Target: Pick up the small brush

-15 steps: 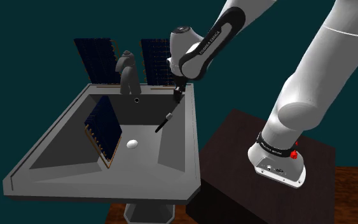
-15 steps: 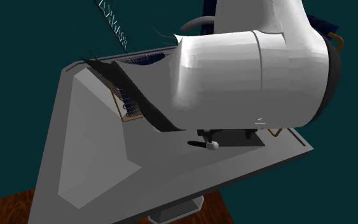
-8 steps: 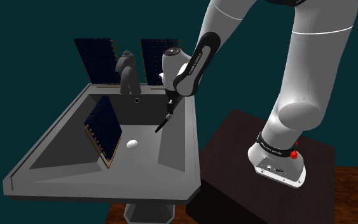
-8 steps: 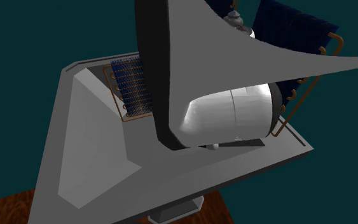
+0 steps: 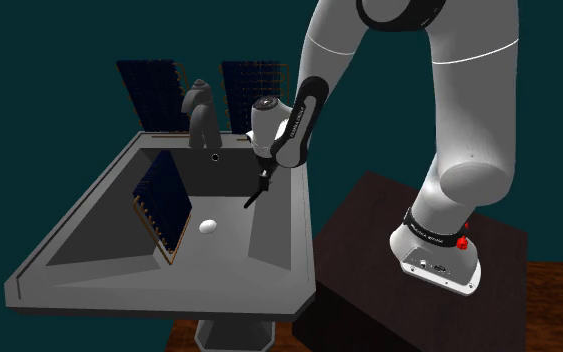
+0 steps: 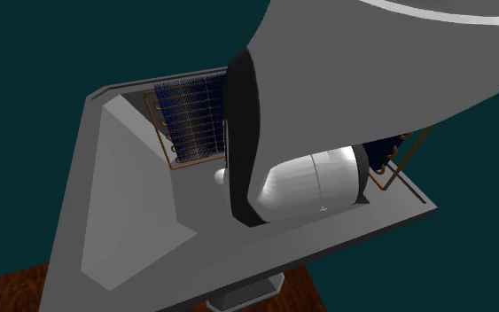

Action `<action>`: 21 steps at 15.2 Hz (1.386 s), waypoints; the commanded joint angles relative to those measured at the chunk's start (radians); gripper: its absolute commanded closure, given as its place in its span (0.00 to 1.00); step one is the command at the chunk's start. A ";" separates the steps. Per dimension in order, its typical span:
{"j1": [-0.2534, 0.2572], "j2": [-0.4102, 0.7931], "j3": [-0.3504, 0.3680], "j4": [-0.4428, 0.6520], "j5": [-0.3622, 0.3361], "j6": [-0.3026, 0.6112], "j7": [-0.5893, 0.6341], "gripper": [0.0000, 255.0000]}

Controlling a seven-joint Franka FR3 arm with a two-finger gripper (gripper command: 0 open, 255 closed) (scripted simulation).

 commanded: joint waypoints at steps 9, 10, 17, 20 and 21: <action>0.021 0.040 -0.014 0.014 -0.011 0.025 0.024 1.00; 0.014 0.028 -0.007 0.015 -0.006 0.013 0.015 1.00; -0.006 -0.023 0.008 -0.008 0.006 -0.014 -0.008 1.00; -0.019 -0.066 0.024 -0.018 0.023 -0.048 -0.026 1.00; -0.023 -0.081 0.029 -0.021 0.029 -0.059 -0.033 1.00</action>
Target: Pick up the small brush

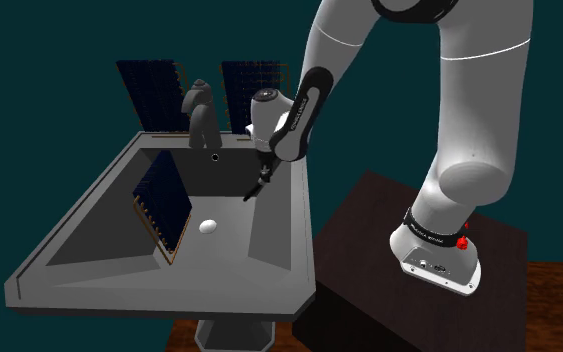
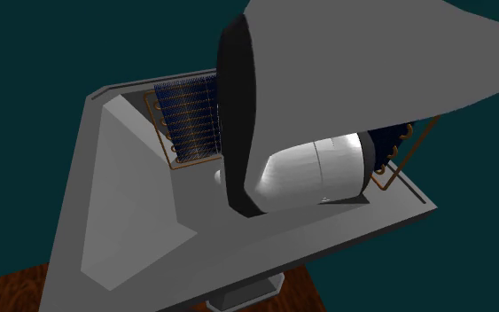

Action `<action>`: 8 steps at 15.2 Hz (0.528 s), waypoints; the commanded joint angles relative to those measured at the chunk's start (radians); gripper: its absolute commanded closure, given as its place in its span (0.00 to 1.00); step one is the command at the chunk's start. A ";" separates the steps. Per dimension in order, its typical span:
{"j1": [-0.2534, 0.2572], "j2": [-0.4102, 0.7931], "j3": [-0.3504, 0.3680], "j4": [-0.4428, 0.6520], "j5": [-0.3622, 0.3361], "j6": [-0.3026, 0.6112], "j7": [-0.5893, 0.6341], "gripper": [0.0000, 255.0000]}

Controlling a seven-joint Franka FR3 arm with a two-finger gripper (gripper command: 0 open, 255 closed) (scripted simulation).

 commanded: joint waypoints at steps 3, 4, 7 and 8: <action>-0.014 -0.056 0.021 -0.010 0.026 -0.047 -0.026 1.00; -0.018 -0.070 0.025 -0.012 0.032 -0.059 -0.033 1.00; -0.026 -0.111 0.038 -0.016 0.053 -0.095 -0.053 1.00; -0.026 -0.114 0.038 -0.017 0.055 -0.097 -0.054 1.00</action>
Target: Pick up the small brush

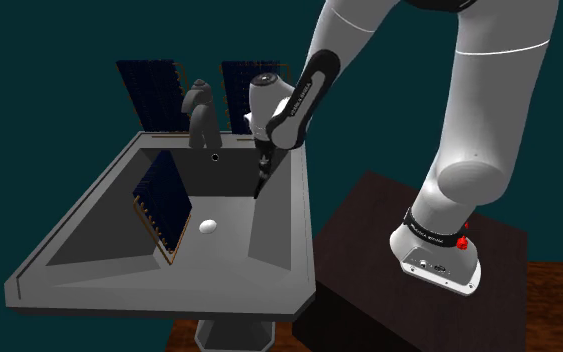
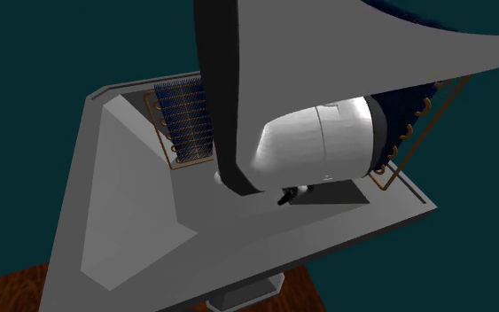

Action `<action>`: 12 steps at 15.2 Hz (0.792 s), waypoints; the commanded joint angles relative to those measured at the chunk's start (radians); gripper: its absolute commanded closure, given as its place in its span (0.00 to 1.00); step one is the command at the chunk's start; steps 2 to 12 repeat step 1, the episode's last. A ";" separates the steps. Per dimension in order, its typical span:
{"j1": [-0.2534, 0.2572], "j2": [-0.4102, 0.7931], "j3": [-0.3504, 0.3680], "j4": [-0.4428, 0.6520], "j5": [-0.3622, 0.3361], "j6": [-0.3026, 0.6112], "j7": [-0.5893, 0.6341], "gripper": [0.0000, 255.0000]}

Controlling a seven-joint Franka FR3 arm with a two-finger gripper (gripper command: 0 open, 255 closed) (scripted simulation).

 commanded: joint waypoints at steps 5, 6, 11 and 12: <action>0.000 -0.008 0.002 -0.003 0.003 -0.006 -0.002 1.00; 0.000 -0.008 0.002 -0.003 0.003 -0.006 -0.002 1.00; 0.000 -0.008 0.002 -0.003 0.003 -0.006 -0.002 1.00; 0.000 -0.008 0.002 -0.003 0.003 -0.006 -0.002 1.00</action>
